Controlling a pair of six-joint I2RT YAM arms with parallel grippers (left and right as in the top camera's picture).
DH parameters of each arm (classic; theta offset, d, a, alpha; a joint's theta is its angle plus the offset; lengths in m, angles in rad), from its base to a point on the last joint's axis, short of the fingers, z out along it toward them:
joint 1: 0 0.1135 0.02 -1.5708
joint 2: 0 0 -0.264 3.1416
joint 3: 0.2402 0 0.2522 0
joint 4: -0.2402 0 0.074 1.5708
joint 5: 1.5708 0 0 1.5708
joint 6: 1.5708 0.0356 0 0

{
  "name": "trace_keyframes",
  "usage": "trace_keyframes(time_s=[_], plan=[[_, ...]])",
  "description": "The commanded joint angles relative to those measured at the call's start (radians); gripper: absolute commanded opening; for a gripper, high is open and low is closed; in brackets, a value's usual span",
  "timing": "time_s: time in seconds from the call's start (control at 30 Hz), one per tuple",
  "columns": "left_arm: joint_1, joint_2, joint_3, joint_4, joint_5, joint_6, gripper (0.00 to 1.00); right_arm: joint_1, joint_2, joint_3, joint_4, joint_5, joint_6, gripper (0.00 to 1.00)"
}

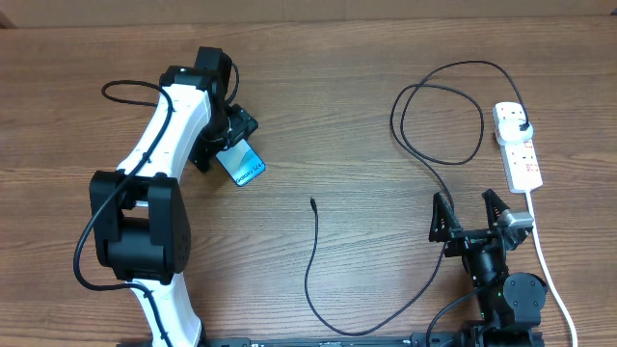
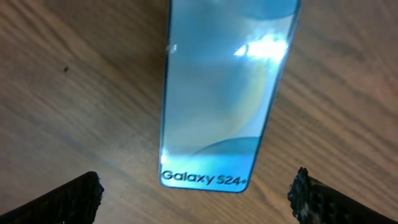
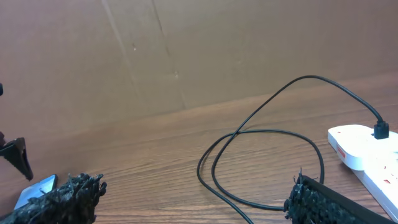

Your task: Plug charger to phone and switch on socket

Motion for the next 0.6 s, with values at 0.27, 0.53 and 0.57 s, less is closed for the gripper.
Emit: trace_keyframes(time_s=[0.27, 0.53, 0.57], plan=[[0.002, 0.008, 0.019, 0.028, -0.021, 0.033, 1.00, 0.006, -0.010, -0.011, 0.003, 0.012, 0.000, 1.00], [0.006, 0.078, 0.019, 0.043, -0.012, 0.050, 1.00, 0.006, -0.010, -0.011, 0.003, 0.012, 0.000, 1.00], [0.006, 0.080, 0.019, 0.051, -0.002, 0.050, 1.00, 0.006, -0.010, -0.011, 0.003, 0.012, 0.000, 1.00]])
